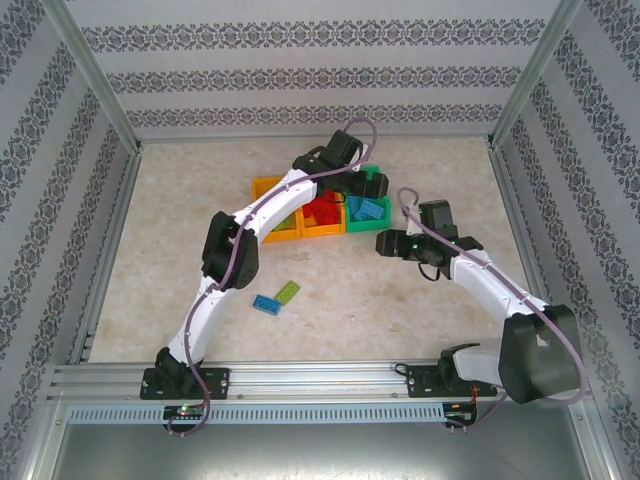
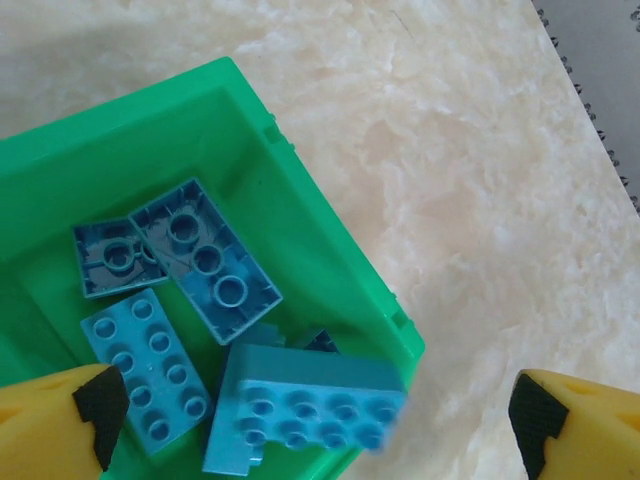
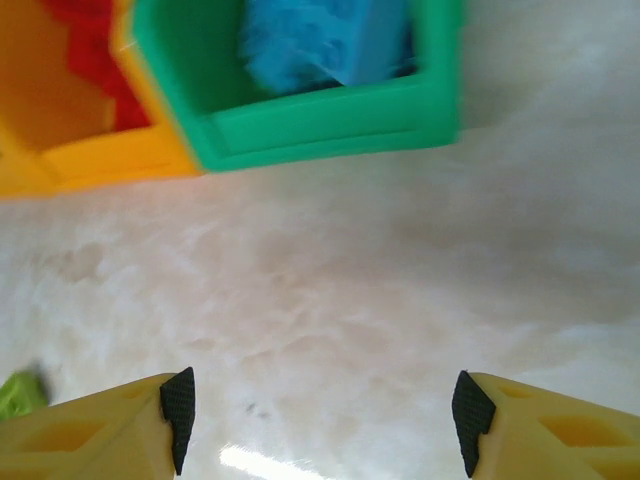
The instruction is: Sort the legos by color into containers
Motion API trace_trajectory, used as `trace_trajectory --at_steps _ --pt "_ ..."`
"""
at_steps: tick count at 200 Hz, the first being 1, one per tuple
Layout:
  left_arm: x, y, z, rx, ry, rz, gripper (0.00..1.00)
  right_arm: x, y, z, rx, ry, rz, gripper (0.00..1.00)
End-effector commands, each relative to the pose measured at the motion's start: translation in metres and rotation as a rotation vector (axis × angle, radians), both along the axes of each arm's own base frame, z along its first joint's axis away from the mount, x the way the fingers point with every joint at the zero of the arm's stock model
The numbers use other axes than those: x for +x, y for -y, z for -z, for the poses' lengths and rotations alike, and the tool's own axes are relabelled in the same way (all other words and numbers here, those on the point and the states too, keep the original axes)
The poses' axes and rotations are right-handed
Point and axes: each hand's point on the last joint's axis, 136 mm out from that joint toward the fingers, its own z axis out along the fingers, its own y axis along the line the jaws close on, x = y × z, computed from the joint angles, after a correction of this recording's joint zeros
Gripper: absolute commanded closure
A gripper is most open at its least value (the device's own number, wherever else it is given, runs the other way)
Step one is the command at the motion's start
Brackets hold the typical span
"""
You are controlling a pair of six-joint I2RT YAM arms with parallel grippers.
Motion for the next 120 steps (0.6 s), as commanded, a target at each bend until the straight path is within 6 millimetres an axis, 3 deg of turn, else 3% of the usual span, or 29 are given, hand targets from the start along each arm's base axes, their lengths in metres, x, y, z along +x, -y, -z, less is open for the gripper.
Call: trace_trajectory --at_steps 1,37,56,89,120 --pt "-0.003 -0.027 -0.045 0.035 0.086 -0.042 0.00 -0.010 -0.035 -0.012 -0.059 0.104 -0.204 0.28" --pt "-0.025 -0.076 -0.078 0.079 0.181 -0.150 0.00 -0.046 -0.118 -0.016 -0.114 0.209 -0.564 0.27" --pt "-0.037 -0.119 -0.082 0.050 0.173 -0.245 0.00 -0.068 -0.164 -0.012 -0.147 0.236 -0.774 0.23" --pt "-0.062 -0.215 -0.055 0.041 0.057 -0.451 0.00 -0.093 -0.230 0.003 -0.201 0.218 -1.001 0.20" --pt "-0.095 -0.286 -0.048 0.040 0.045 -0.607 0.00 -0.101 -0.270 0.019 -0.213 0.211 -1.069 0.21"
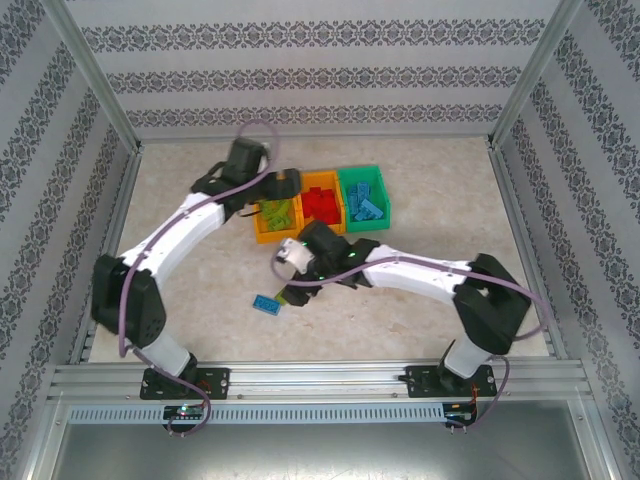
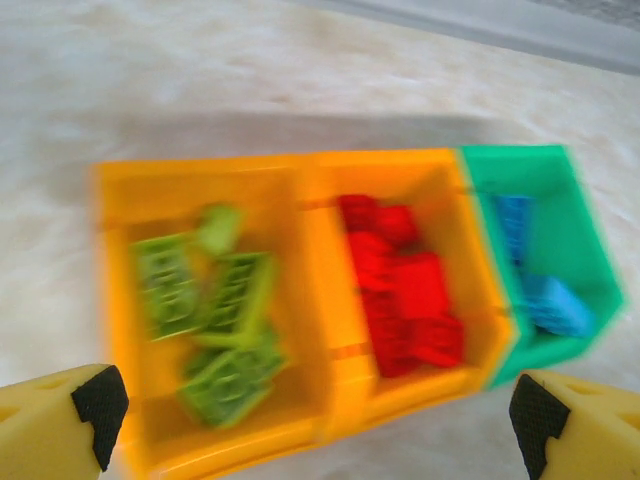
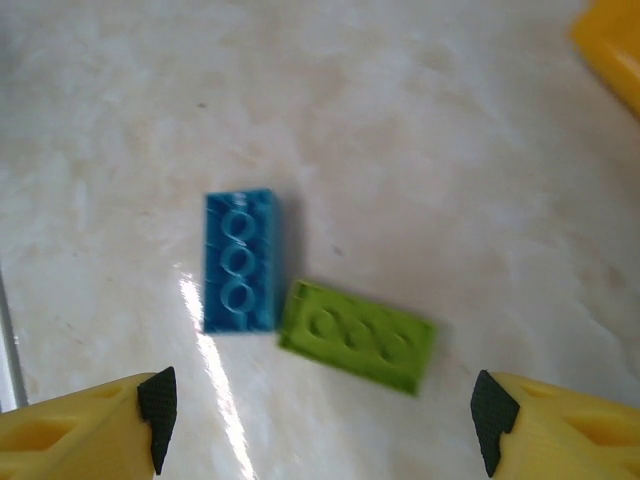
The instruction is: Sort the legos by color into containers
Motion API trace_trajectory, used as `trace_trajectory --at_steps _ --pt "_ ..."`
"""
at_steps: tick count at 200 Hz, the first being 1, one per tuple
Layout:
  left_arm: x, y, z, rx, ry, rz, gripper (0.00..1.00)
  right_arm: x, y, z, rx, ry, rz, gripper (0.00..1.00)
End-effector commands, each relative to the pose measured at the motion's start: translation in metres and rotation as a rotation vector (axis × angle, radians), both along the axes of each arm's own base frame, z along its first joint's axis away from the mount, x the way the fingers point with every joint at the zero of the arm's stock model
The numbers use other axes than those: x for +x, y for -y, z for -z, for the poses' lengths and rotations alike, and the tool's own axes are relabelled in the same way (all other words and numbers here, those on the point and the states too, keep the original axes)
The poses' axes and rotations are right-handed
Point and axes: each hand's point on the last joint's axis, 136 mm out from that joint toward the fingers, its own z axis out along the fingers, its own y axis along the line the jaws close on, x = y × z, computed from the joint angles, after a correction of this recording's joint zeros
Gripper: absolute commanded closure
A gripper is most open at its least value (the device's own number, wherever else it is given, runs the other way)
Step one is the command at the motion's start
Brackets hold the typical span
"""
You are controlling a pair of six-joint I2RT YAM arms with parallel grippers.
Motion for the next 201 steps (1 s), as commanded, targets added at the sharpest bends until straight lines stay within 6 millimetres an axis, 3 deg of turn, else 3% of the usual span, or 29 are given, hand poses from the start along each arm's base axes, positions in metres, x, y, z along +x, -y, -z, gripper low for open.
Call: trace_trajectory --at_steps 1,20,50,99,132,169,201 --pt "-0.020 -0.038 0.008 -0.019 -0.008 -0.123 0.00 -0.005 -0.019 0.011 -0.040 0.017 -0.072 0.21" --pt "-0.038 -0.069 0.012 -0.022 -0.017 -0.198 0.00 -0.011 -0.037 0.024 -0.075 0.009 -0.113 0.22" --pt "-0.060 -0.096 0.019 -0.025 -0.025 -0.269 0.00 -0.019 -0.057 0.045 -0.135 -0.012 -0.155 0.24" --pt "-0.079 -0.117 0.027 -0.025 -0.045 -0.319 0.01 -0.027 -0.066 0.071 -0.203 -0.043 -0.189 0.28" --pt "-0.084 -0.123 0.026 -0.032 -0.039 -0.333 0.00 -0.024 -0.067 0.084 -0.242 -0.042 -0.195 0.40" --pt "-0.088 -0.125 0.026 -0.031 -0.039 -0.335 0.00 -0.024 -0.071 0.081 -0.229 -0.046 -0.194 0.58" --pt "-0.089 -0.126 0.026 -0.021 -0.039 -0.332 0.00 -0.022 -0.076 0.053 -0.157 -0.024 -0.172 0.74"
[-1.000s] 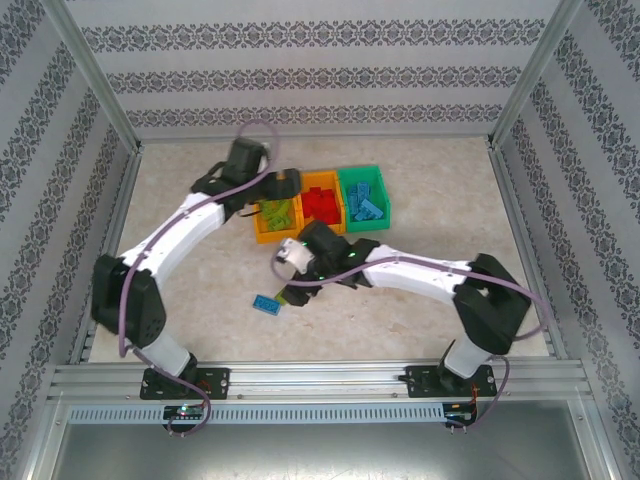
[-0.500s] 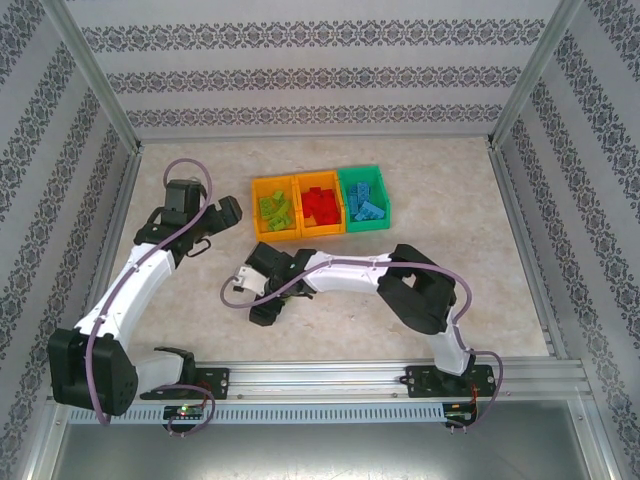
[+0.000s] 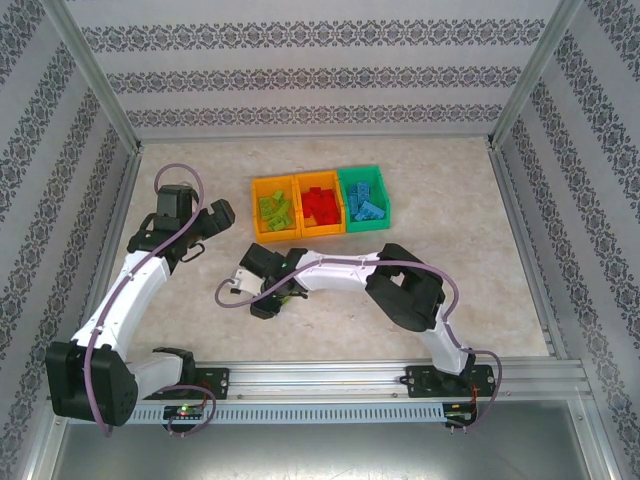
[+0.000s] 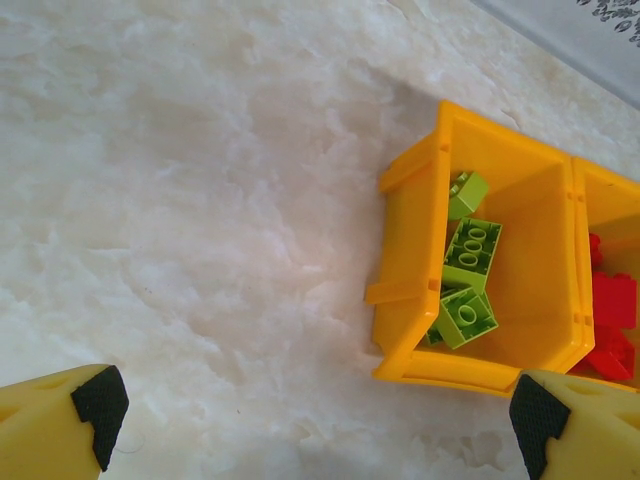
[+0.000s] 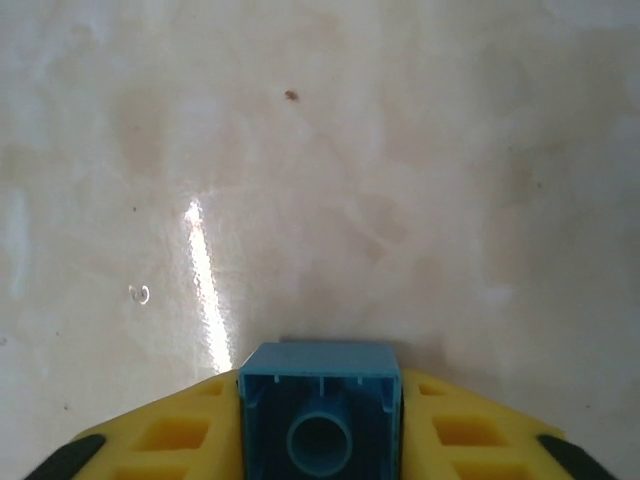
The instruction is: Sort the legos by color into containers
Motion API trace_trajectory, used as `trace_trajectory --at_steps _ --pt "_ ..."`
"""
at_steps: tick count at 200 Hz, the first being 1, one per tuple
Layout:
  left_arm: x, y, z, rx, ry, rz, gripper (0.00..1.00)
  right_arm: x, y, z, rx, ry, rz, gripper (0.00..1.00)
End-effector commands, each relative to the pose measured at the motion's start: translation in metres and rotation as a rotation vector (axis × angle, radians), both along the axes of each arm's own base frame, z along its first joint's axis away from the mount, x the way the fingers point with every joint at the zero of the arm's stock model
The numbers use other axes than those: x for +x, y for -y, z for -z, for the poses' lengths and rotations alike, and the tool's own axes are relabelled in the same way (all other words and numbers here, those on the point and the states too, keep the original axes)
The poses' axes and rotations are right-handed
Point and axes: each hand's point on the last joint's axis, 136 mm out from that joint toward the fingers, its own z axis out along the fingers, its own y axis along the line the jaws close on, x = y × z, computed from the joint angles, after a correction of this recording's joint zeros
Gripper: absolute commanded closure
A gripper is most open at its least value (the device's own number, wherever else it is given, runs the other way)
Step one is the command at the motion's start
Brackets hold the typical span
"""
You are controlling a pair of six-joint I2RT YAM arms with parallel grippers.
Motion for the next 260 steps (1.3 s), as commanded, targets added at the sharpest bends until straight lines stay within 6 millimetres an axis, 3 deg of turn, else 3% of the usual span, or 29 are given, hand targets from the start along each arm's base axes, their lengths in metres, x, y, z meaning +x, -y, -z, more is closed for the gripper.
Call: trace_trajectory --at_steps 1,28,48,67,80,96,121,152,177,206,260 --pt "-0.007 -0.007 0.003 0.011 -0.018 -0.018 0.00 -0.001 -0.005 -0.024 0.051 0.009 0.012 0.74" --pt "-0.008 -0.006 0.002 0.017 -0.016 -0.007 0.00 0.013 -0.003 -0.075 0.197 0.007 0.080 0.75" --pt "-0.009 -0.001 0.003 0.020 -0.017 0.039 0.00 0.039 0.016 -0.119 0.320 0.023 0.179 0.75" --pt "-0.011 0.010 0.005 0.027 -0.019 0.118 0.00 0.079 0.055 -0.151 0.398 0.066 0.314 0.74" --pt "-0.014 0.020 0.007 0.045 -0.024 0.173 0.00 0.117 0.095 -0.171 0.431 0.101 0.455 0.74" --pt "-0.020 0.036 0.014 0.066 -0.036 0.244 0.00 0.159 0.142 -0.178 0.424 0.127 0.634 0.74" --pt "-0.033 0.066 0.030 0.119 -0.068 0.364 0.00 0.221 0.217 -0.171 0.382 0.116 0.925 0.75" --pt "-0.054 0.102 0.053 0.215 -0.135 0.509 0.00 0.268 0.268 -0.154 0.305 0.091 1.117 0.76" --pt "-0.073 0.123 0.075 0.241 -0.201 0.605 0.00 0.295 0.287 -0.135 0.243 0.081 1.187 0.75" --pt "-0.091 0.145 0.094 0.248 -0.257 0.704 0.04 0.318 0.295 -0.114 0.182 0.048 1.221 0.74" --pt "-0.112 0.170 0.123 0.295 -0.350 0.838 0.08 0.331 0.297 -0.081 0.083 -0.010 1.233 0.67"
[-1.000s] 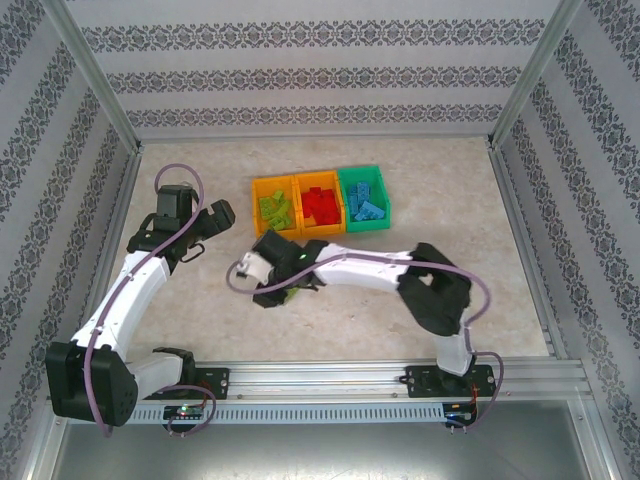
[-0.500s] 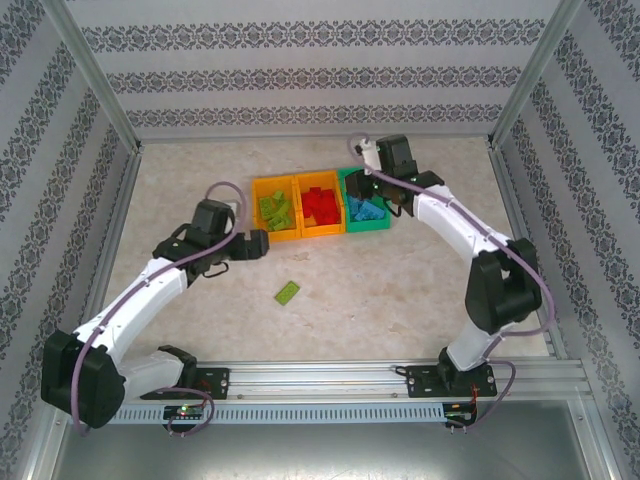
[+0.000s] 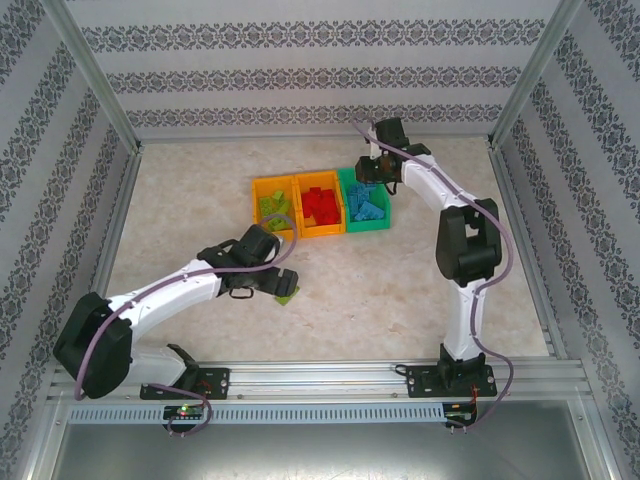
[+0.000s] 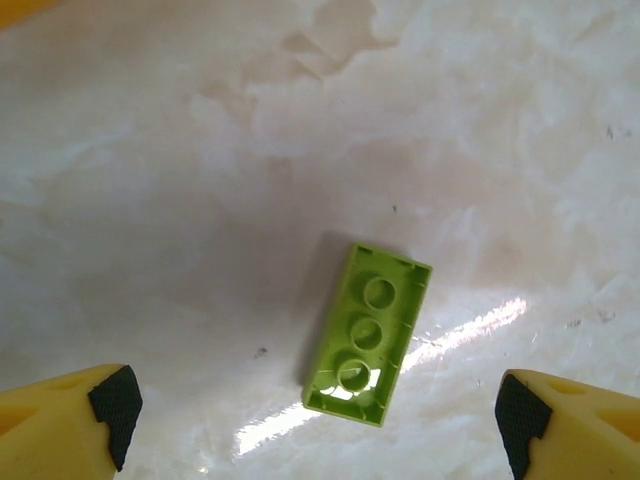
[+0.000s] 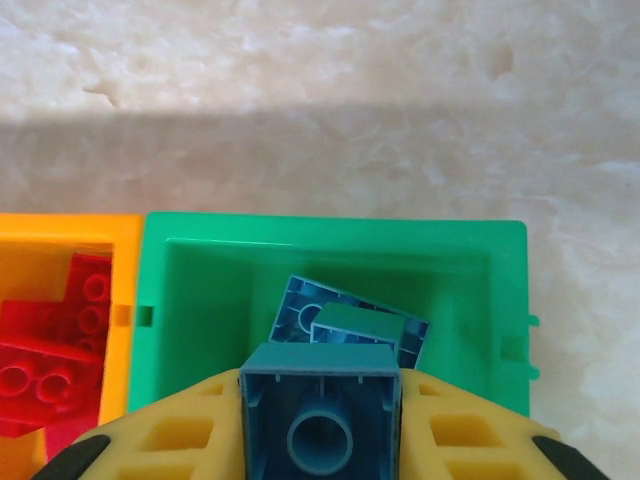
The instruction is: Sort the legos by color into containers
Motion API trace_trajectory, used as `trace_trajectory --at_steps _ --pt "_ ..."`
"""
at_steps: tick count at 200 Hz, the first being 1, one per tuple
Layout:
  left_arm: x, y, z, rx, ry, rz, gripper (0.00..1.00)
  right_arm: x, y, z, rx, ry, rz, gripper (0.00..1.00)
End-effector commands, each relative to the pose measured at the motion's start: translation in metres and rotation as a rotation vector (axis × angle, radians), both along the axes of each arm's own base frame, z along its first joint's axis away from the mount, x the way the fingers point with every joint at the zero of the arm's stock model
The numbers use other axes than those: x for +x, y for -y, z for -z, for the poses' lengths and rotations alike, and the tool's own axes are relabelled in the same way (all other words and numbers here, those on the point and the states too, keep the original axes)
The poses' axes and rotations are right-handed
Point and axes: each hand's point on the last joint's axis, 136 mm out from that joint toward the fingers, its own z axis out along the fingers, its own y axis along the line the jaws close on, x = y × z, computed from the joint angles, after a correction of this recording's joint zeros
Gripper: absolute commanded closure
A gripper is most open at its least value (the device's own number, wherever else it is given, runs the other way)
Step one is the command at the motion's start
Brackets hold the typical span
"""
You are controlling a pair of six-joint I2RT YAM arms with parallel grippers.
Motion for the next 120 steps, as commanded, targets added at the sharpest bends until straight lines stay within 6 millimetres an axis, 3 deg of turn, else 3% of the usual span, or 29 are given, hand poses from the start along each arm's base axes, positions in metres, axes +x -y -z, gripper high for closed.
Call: trace_trajectory --at_steps 1,35,80,120 --pt "-0.014 0.005 0.015 0.058 -0.056 0.075 0.08 -0.004 0.008 0.011 -0.033 -0.066 0.023 0.67" --pt "-0.015 0.013 0.026 0.063 -0.090 0.104 0.11 -0.011 0.008 0.012 -0.026 -0.069 0.020 0.59" --pt "-0.013 0.018 0.039 0.089 -0.125 0.124 0.17 -0.024 0.010 -0.010 -0.006 -0.023 0.028 0.33" --pt "-0.011 0.018 0.047 0.111 -0.136 0.132 0.24 -0.041 0.011 -0.042 0.047 0.043 0.038 0.30"
